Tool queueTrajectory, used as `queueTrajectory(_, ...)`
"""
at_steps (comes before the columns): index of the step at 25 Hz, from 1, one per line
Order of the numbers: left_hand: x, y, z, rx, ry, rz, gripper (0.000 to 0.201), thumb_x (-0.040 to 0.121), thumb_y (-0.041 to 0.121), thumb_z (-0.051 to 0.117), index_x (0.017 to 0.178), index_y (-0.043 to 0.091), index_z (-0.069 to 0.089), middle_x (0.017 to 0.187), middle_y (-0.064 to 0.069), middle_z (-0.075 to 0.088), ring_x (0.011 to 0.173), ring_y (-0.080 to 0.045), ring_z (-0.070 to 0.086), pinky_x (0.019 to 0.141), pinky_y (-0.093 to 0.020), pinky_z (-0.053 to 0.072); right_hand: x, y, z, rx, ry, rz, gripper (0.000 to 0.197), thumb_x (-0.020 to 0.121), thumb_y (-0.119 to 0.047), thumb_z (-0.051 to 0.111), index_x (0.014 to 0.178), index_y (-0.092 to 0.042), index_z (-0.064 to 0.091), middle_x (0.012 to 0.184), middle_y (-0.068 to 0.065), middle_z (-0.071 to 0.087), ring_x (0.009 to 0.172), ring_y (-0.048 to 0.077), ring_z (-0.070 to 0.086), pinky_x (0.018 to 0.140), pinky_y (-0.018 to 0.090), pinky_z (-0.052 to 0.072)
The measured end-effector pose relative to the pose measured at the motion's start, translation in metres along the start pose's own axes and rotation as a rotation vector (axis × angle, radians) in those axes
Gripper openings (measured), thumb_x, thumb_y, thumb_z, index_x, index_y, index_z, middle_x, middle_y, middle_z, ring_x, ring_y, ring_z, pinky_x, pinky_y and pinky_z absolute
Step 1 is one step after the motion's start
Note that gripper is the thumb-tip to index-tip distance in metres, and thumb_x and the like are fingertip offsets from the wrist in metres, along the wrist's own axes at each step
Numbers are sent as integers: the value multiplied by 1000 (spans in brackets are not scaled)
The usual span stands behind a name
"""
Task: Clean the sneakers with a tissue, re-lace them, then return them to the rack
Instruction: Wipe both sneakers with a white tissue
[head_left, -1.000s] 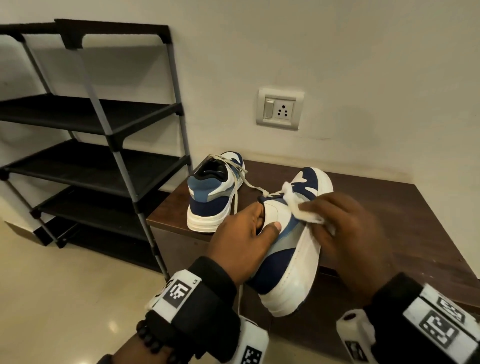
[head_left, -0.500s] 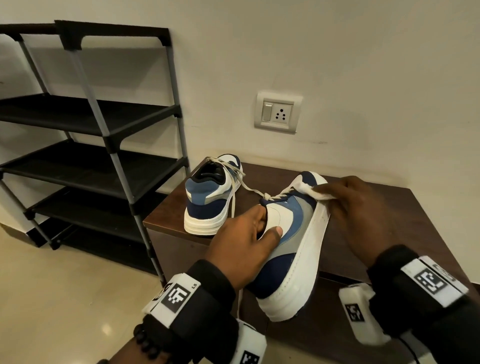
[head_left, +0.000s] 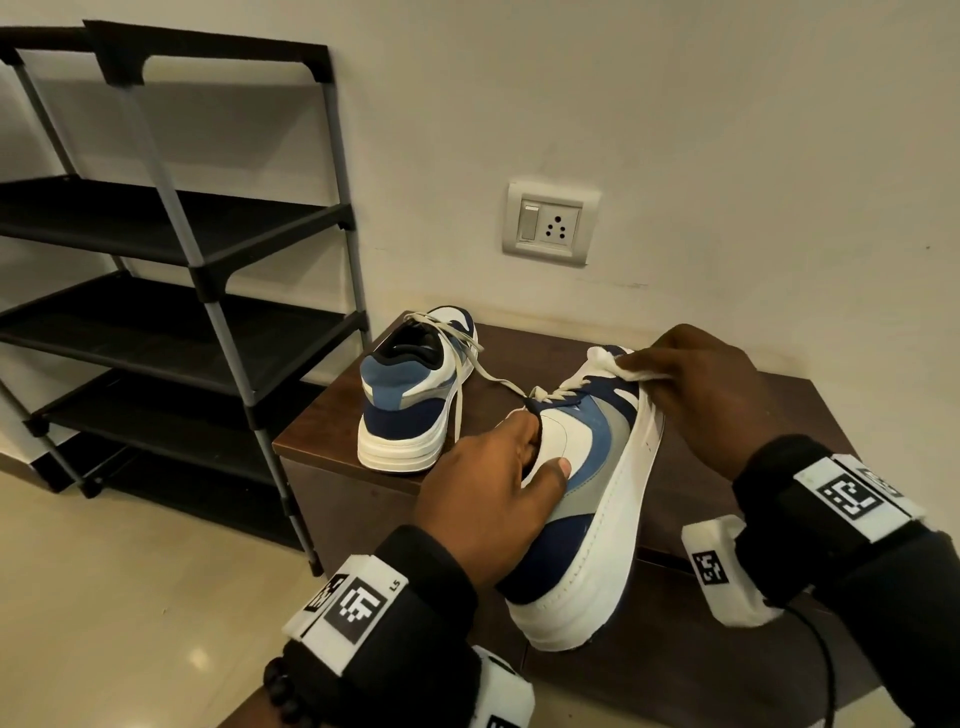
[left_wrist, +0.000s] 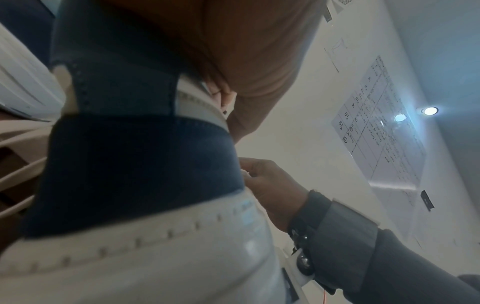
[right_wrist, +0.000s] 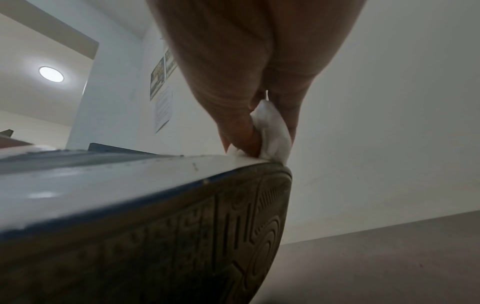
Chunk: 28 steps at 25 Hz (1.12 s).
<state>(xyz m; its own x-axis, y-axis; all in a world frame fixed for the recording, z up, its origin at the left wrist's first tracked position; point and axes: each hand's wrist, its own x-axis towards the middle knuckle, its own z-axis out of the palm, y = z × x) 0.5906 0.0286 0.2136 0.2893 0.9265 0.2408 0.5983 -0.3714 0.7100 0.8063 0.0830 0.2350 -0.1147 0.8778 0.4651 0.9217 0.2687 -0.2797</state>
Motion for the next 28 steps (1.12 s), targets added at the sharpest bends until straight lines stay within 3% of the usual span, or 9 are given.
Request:
queueTrajectory(7,0,3,1,22,-7,-8,18,95,41,49,87,26,45,70,8,50,69,-11,51,63,-25,42,-36,-18,0,43,26,53,29,86,-9,64,111,-21,70,101,4,60,91,23,56,75,26,44)
queueTrajectory(11,-1,6,1,47,-5,-25,20,95,40,48,84,26,40,63,9,39,61,-10,41,58,-20,33,-53,-28,5,107,56,94,31,84,-7,66,111,-21,70,102,4,60,92,22,55,76,24,41)
queueTrajectory(14,-2,3,-1,9,-2,-26,19,95,39,49,81,27,43,67,7,47,65,-9,46,61,-27,41,-68,-40,10,154,66,123,34,83,-10,67,114,-23,68,107,2,60,92,13,49,81,23,41)
queueTrajectory(16,-2,0,-1,-1,-8,-45,16,95,40,49,89,26,47,73,7,53,70,-8,51,65,-28,46,-76,-45,13,163,79,110,36,82,-11,67,116,-23,66,105,0,59,91,10,46,79,21,40)
queueTrajectory(19,-2,-2,0,10,-11,-64,18,96,40,48,85,27,43,66,10,44,64,-9,46,62,-24,40,-82,-48,15,165,96,63,38,80,-8,69,115,-22,66,99,-4,57,87,13,51,73,14,37)
queueTrajectory(21,-1,-2,-1,-4,-13,-62,19,96,40,48,83,27,44,68,7,49,66,-11,49,63,-28,44,-85,-49,14,165,97,42,40,78,-5,71,115,-22,67,96,-6,55,84,14,53,71,12,38)
queueTrajectory(24,0,-3,-1,-29,-30,-82,21,96,40,47,90,21,49,81,-1,60,79,-17,58,75,-38,52,-87,-54,12,153,99,18,41,75,-3,73,112,-20,69,94,-2,59,81,12,51,70,12,41)
queueTrajectory(26,-1,-3,-2,-30,-31,-84,23,96,40,46,86,20,49,77,-2,56,74,-18,55,74,-40,50,-88,-58,12,145,111,-1,42,72,-2,76,110,-19,70,92,0,61,78,11,50,71,10,38)
queueTrajectory(28,-1,-3,-1,-29,-28,-90,25,97,39,46,79,21,44,68,0,47,67,-15,46,70,-41,47,-89,-59,15,146,133,-27,44,68,-2,79,108,-19,70,90,1,63,77,11,51,70,15,43)
